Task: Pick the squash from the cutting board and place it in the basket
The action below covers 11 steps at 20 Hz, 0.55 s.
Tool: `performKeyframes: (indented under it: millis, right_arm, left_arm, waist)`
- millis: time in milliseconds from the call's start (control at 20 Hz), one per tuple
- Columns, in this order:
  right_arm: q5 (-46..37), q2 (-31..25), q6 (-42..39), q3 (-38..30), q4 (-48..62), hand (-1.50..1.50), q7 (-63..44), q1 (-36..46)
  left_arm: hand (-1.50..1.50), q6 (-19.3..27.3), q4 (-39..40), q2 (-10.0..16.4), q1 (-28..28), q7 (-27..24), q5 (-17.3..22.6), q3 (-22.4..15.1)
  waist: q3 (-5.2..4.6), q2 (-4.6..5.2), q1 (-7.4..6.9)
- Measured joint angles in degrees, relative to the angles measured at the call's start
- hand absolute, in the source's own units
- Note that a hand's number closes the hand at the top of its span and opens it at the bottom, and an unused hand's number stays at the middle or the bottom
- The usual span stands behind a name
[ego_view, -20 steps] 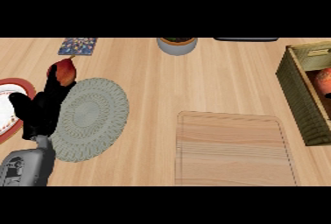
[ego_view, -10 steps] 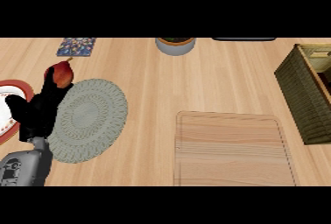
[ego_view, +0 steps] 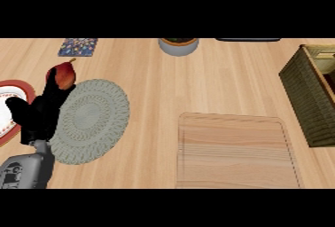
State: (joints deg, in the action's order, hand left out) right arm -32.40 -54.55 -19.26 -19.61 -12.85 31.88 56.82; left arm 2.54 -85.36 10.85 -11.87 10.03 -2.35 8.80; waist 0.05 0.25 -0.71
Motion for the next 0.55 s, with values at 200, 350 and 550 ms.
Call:
performKeyframes:
  millis: [200,350,550]
  right_arm:
    - [3.48,-4.94,-5.36,-3.81,3.27,-1.50,-1.10,-0.72]
    - [4.79,-7.96,-9.07,-5.24,4.84,-1.50,0.58,-3.14]
    - [6.28,-11.09,-11.15,-6.74,5.78,-1.50,2.19,-6.58]
  left_arm:
    - [0.00,-0.39,-0.83,0.20,0.48,-0.10,0.08,-0.11]
    - [0.00,-0.13,-1.15,-0.35,0.52,-0.08,-0.06,-0.50]
    - [0.00,-0.47,-0.48,-0.02,0.24,-0.74,0.07,-0.20]
  waist:
    - [0.08,0.27,-0.50]
    - [0.16,0.51,-0.74]
    - [0.26,0.70,-0.82]
